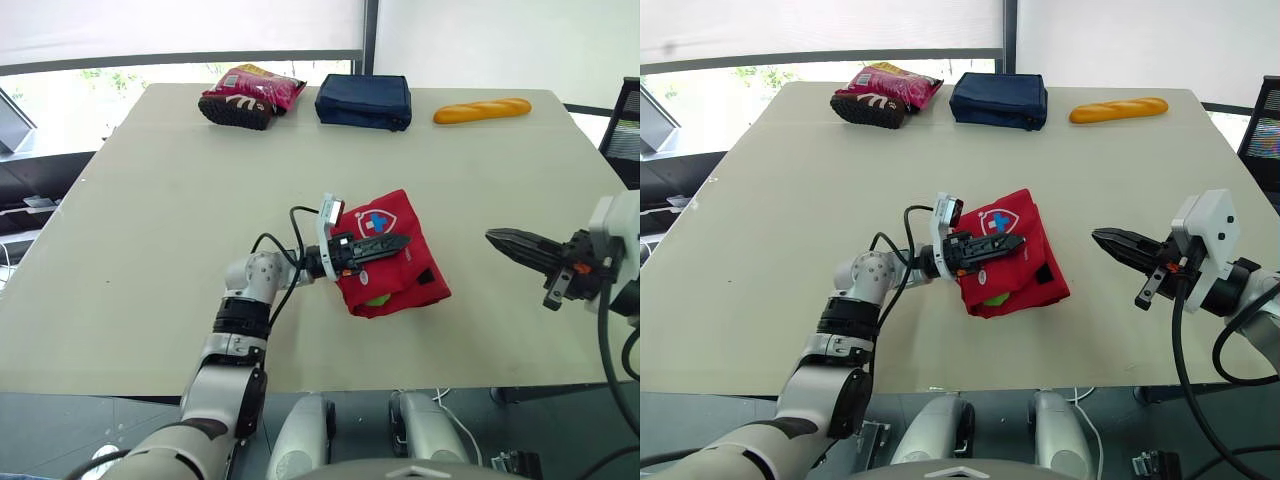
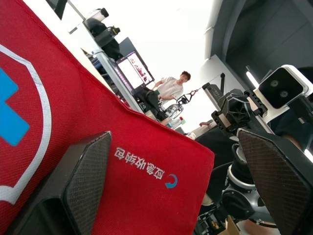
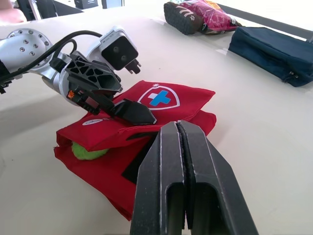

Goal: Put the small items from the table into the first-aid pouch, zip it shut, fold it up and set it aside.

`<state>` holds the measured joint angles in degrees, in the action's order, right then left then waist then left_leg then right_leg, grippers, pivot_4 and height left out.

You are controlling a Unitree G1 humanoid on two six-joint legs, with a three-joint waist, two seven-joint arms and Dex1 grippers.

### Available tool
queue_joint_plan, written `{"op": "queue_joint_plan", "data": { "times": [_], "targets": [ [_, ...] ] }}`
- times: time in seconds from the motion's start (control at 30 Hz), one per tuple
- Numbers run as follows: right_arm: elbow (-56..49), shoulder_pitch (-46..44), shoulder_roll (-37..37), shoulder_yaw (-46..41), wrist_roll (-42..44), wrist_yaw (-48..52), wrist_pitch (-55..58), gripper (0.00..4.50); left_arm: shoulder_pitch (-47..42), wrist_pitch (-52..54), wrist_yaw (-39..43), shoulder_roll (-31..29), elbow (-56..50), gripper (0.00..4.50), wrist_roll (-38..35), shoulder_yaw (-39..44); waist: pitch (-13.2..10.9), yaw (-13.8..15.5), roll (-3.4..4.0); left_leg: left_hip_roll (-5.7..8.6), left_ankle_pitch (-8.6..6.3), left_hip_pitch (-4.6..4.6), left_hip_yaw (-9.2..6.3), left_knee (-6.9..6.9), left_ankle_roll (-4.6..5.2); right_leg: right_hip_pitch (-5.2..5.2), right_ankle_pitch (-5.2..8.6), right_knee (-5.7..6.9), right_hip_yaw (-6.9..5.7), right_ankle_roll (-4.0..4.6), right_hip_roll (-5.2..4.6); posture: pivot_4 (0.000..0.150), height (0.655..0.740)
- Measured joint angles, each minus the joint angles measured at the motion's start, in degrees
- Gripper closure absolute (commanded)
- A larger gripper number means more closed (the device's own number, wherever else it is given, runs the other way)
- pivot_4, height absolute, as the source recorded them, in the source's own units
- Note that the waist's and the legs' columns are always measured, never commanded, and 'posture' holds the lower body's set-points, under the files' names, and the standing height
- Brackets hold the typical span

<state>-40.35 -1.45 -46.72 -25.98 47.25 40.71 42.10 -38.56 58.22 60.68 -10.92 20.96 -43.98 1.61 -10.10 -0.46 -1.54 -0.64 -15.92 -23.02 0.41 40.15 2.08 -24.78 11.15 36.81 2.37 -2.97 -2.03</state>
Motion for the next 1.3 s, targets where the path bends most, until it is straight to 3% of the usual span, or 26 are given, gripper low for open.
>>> {"op": "queue_joint_plan", "data": {
  "times": [0.03,0.13,0.4,0.93,1.13,1.3],
  "targets": [
    [0.0,0.0,0.0,0.0,0.0,0.0,0.0,4.50,-0.1,-0.2,-0.1,0.1,0.0,0.10,0.2,-0.2,0.0,0.0,0.00,0.00,0.00,0.00,0.00,0.00,0.00,0.00,0.00,0.00,0.00,0.00,0.00,0.150,0.7134],
    [0.0,0.1,0.0,0.0,0.0,0.0,-0.1,4.50,-0.2,-1.3,-0.9,0.4,-0.4,0.86,1.6,-1.3,0.0,0.1,0.00,0.00,0.00,0.00,-0.01,0.00,0.00,0.01,0.00,0.00,0.00,0.00,-0.01,0.150,0.7134],
    [0.0,1.4,0.0,0.0,-0.2,0.0,-1.0,4.50,0.2,-7.3,-3.6,-0.2,-6.3,4.44,10.1,-9.2,0.0,0.6,0.02,0.00,0.00,0.00,-0.03,0.00,0.00,0.03,0.00,-0.03,0.03,0.00,-0.02,0.150,0.7134],
    [0.6,7.4,-2.5,0.3,-9.7,3.9,-7.8,4.50,-1.4,-18.5,-1.9,-6.2,-11.2,4.44,23.8,-24.6,0.0,1.2,0.06,0.00,0.00,0.04,-0.03,0.00,0.00,0.08,0.01,-0.07,0.00,-0.01,0.00,0.150,0.7134],
    [0.6,6.6,-2.4,2.0,-10.8,3.8,-8.0,4.50,-1.8,-21.2,-1.5,-6.2,-10.1,4.44,25.8,-25.9,0.1,1.2,0.07,-0.03,0.00,0.08,-0.04,0.00,0.00,0.10,0.01,-0.07,0.00,-0.01,0.00,0.150,0.7134],
    [2.5,1.6,-1.0,8.5,-12.7,3.1,-9.1,4.50,-1.0,-22.7,-0.4,-6.3,-9.9,4.44,25.8,-24.5,0.1,1.1,0.08,-0.06,0.00,0.09,-0.03,0.00,0.00,0.09,0.02,-0.08,-0.01,-0.01,0.00,0.150,0.7134]
  ]
}}
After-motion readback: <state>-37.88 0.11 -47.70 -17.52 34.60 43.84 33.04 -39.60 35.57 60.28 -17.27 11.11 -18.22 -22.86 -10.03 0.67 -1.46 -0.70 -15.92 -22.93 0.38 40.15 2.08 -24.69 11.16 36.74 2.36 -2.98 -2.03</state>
